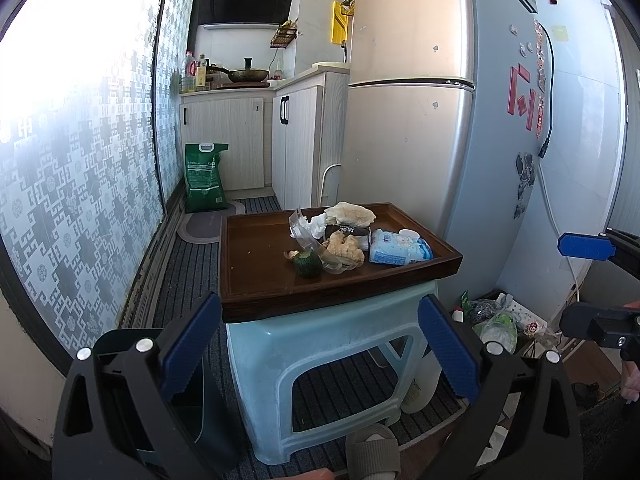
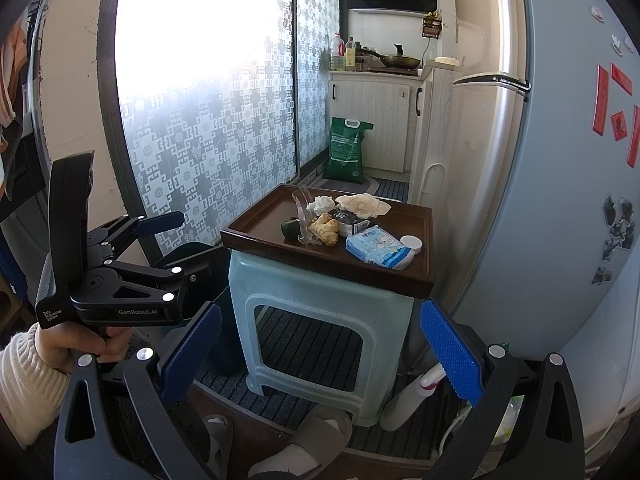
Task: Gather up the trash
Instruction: 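Reach the left tool to the green spiky ball and close on it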
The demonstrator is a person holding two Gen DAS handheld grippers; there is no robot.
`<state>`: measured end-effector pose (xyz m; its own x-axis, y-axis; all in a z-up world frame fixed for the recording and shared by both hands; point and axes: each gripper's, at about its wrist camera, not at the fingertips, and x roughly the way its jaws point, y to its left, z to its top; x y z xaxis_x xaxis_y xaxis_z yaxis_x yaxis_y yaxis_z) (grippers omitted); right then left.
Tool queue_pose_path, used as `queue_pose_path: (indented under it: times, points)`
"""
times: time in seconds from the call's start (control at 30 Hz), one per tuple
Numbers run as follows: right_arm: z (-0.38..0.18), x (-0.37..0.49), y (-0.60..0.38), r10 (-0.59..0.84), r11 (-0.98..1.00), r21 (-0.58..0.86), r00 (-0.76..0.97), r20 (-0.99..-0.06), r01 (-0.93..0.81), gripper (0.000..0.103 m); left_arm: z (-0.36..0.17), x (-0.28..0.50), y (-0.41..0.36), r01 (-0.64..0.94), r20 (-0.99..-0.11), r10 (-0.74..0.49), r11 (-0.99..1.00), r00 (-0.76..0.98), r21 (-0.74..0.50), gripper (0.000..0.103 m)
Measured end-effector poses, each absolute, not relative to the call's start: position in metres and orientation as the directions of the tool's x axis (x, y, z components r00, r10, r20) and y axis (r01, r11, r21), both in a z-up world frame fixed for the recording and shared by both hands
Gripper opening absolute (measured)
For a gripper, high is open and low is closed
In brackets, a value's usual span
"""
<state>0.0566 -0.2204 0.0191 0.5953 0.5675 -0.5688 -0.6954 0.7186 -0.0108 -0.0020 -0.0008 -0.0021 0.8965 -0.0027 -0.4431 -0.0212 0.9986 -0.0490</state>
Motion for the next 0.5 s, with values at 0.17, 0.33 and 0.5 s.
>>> queue_pose_path:
  times: [0.17, 0.33, 0.5]
  points:
    - [0.023, 0.048, -0.223, 0.599, 0.699, -0.01, 0.593, -0.539, -0.715, 0.101, 0.001, -0.004, -0.004, -0.009, -0.427, -0.005, 0.999, 0.904, -0.031, 0.1]
    - [0.033, 0.044, -0.223, 0.591, 0.701, -0.027, 0.601, -0.537, -0.713, 0.1, 0.006, -0.008, 0.005, 0.042, -0.415, -0.06, 0.998, 0.908, -0.052, 0.097]
    - [0.043, 0.048, -0.218, 0.602, 0.684, -0.017, 0.578, -0.552, -0.729, 0.084, 0.007, -0.004, 0.011, 0.054, -0.437, -0.07, 0.997, 0.897, -0.05, 0.075]
